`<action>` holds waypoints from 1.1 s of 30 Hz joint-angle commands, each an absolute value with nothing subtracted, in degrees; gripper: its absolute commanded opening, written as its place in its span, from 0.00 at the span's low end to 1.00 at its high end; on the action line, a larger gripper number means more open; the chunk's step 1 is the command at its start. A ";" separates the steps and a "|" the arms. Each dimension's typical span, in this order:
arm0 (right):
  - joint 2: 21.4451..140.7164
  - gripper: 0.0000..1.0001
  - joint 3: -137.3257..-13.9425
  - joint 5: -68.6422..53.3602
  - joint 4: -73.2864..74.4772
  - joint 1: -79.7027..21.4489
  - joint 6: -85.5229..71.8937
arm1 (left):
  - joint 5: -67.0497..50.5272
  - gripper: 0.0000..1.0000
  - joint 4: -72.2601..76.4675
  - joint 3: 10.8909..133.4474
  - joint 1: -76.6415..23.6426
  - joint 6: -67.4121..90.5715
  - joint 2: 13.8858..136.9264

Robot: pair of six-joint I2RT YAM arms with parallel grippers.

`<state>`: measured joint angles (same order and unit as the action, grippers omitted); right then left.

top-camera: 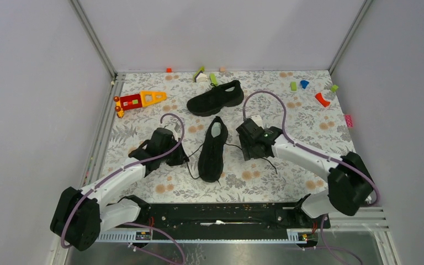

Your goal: Tie the shoes

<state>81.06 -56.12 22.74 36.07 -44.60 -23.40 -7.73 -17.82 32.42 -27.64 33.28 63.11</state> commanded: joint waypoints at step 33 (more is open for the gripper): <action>93.52 0.00 -54.33 -2.83 26.44 -32.16 -17.81 | -32.46 0.11 -0.57 29.28 -27.33 48.85 54.37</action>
